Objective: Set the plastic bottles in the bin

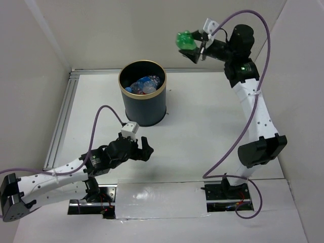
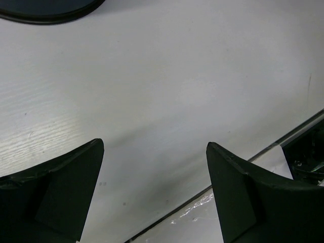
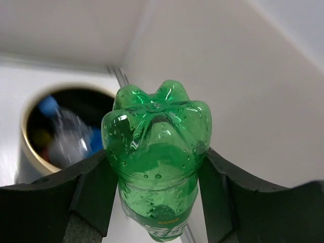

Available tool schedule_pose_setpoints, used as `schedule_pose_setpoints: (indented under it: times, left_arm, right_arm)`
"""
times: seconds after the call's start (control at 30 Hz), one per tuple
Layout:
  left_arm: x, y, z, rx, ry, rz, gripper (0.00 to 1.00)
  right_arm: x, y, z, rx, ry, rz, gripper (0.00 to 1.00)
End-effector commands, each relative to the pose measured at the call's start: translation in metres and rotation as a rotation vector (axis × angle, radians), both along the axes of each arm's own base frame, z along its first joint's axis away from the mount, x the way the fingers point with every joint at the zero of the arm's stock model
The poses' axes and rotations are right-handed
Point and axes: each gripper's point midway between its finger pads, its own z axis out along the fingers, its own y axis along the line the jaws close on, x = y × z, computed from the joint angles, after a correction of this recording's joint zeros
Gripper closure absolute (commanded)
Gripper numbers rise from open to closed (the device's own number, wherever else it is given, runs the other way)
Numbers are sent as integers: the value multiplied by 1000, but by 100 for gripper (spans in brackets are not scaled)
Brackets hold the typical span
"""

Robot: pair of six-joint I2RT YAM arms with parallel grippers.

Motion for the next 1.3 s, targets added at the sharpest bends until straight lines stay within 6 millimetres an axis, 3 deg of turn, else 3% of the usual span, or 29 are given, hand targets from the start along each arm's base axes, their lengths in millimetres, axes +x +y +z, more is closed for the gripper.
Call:
schedule_pose_setpoints:
  times: [0.0, 0.03, 0.07, 0.1, 0.13, 0.17, 0.2, 0.3, 0.33, 0.43, 0.47, 0.57, 0.63, 0.73, 0.77, 0.8, 0.83, 0.9, 0.93, 0.97, 1.0, 1.03, 1.07, 1.13, 1.17, 1.2, 1.23, 1.27]
  left_arm:
    - [3, 15, 2, -54, -21, 80, 6]
    - [1, 16, 1, -69, -14, 87, 6]
    - [0, 18, 0, -80, -11, 92, 6]
    - [-1, 20, 0, -93, -19, 91, 6]
    - [-1, 20, 3, -108, -18, 95, 6]
    - [-2, 21, -1, -106, -17, 95, 6]
    - [-2, 20, 1, -114, -21, 95, 6]
    - [-1, 22, 3, -109, -24, 105, 6]
    - [-1, 23, -3, -86, -12, 105, 6]
    - [-1, 23, 2, -75, -16, 100, 6]
    - [0, 22, 0, -67, -12, 100, 6]
    - [1, 21, 2, -72, -23, 96, 6]
    - [3, 18, 7, -75, -36, 90, 6]
    - [7, 13, 13, -56, -47, 79, 6]
    - [8, 12, 16, -47, -57, 73, 6]
    - [9, 11, 18, -40, -64, 67, 5]
    - [11, 9, 25, -42, -74, 63, 5]
    - [12, 5, 30, -36, -82, 47, 2]
    - [12, 2, 29, -30, -86, 29, 0]
    - [13, 0, 36, -40, -102, 24, 0]
    - [12, -2, 38, -51, -103, 14, 0]
    - [14, -5, 39, -49, -116, 8, 0]
    - [15, -7, 46, -66, -127, 8, 0]
    - [18, -8, 41, -47, -123, 3, 0]
    - [18, -13, 44, -60, -124, -8, 0]
    - [19, -14, 41, -50, -118, -9, 0]
    - [19, -17, 43, -46, -120, -23, 0]
    - [23, -17, 36, -20, -104, -15, 0]
  right_arm:
    - [5, 55, 21, 198, 86, 153, 78]
    - [5, 68, 23, 241, 144, 174, 76]
    - [-5, 88, 41, 261, 121, 229, 75]
    - [11, 104, 24, 268, 172, 239, 72]
    - [8, 114, 37, 295, 174, 261, 72]
    - [13, 125, 34, 301, 184, 270, 70]
    - [26, 145, 9, 293, 238, 276, 68]
    - [39, 166, -11, 288, 272, 268, 64]
    - [53, 170, -38, 251, 299, 239, 64]
    - [61, 177, -66, 209, 348, 218, 53]
    - [59, 178, -69, 202, 362, 226, 47]
    - [54, 170, -69, 180, 382, 220, 0]
    - [50, 160, -53, 193, 377, 163, 0]
    - [60, 124, -27, 248, 373, 11, 0]
    - [54, 108, -13, 256, 372, -32, 0]
    - [54, 94, -9, 260, 378, -73, 0]
    - [64, 65, -7, 262, 376, -149, 0]
    - [57, 27, -16, 237, 440, -250, 0]
    - [67, 3, -48, 219, 510, -379, 0]
    - [68, -22, -61, 214, 537, -483, 0]
    - [51, -39, -61, 208, 548, -566, 0]
    - [51, -68, -114, 155, 616, -757, 0]
    - [31, -93, -99, 187, 565, -829, 0]
    - [10, -123, -121, 160, 528, -924, 0]
    - [-7, -146, -179, 97, 593, -997, 0]
    - [-28, -157, -155, 152, 487, -1012, 0]
    - [-41, -164, -166, 165, 484, -1049, 0]
    - [-58, -169, -207, 122, 539, -1072, 0]
